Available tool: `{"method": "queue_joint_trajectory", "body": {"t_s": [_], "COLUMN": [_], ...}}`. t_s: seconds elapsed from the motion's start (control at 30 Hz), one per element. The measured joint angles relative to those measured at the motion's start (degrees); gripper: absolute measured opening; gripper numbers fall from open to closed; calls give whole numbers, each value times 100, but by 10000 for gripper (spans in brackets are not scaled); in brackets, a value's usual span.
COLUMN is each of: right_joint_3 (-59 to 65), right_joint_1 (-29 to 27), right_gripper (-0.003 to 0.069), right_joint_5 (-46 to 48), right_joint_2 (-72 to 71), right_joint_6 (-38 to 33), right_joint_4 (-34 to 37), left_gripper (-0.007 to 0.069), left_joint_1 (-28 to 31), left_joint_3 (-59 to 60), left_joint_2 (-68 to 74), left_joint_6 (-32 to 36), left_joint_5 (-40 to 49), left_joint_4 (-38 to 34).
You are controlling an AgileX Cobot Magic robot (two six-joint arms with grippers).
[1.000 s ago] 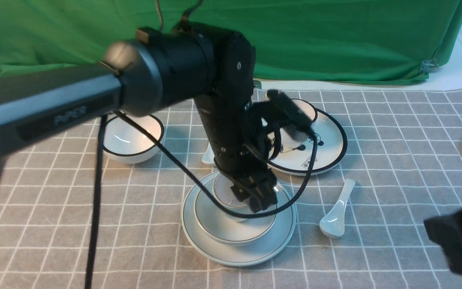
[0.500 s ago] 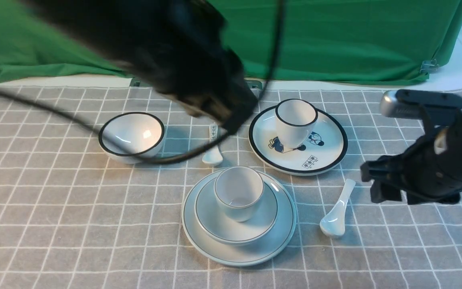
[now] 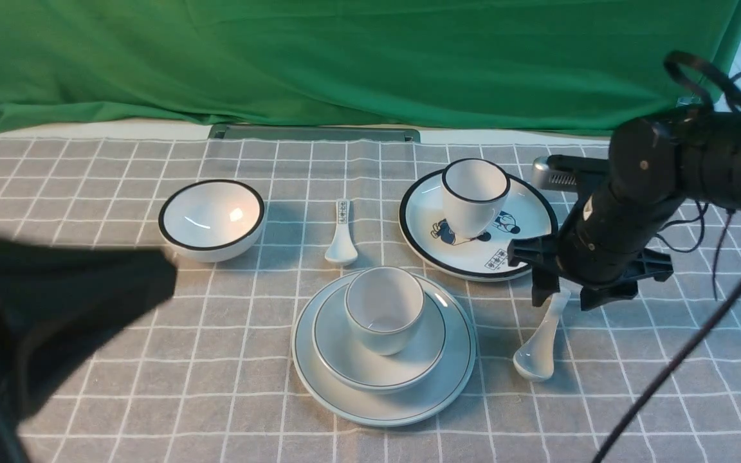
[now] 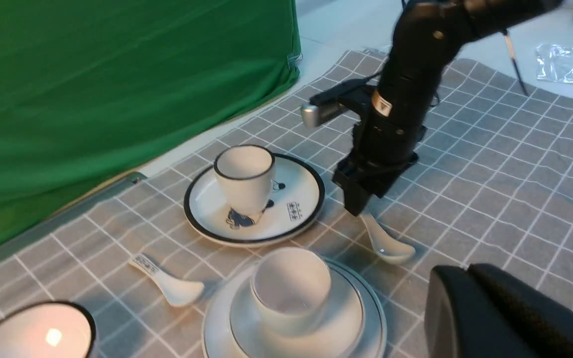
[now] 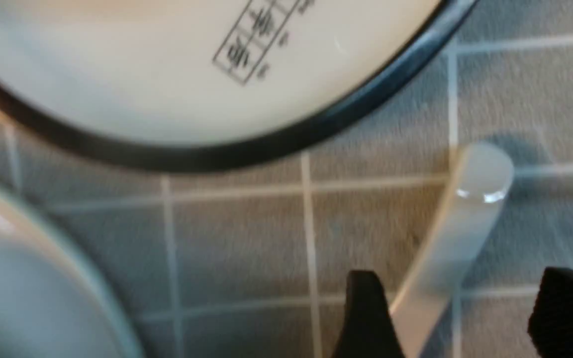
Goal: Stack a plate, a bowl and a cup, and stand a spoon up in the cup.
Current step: Use the right arm to grab a blue soup spoon
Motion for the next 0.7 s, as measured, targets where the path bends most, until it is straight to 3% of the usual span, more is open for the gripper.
{"method": "queue_joint_trajectory", "body": {"t_s": [0.33, 0.57, 0.7], "right_joint_3": [-122, -143, -180], "right_joint_1": [-35, -35, -35], "right_gripper": [451, 293, 162], "right_joint_5": [143, 204, 308], "right_joint_2": [463, 490, 503], "right_joint_6": [90, -319, -812], "right_joint_4": [-10, -88, -65], "left_gripper": [8, 9, 10], "left_joint_1": [0, 0, 0], "left_joint_3": [395, 395, 395], "left_joint_2": [-415, -426, -426], "left_joint_6": [-20, -25, -14], "left_joint_5": [30, 51, 192], "left_joint_4": [-474, -480, -480]}}
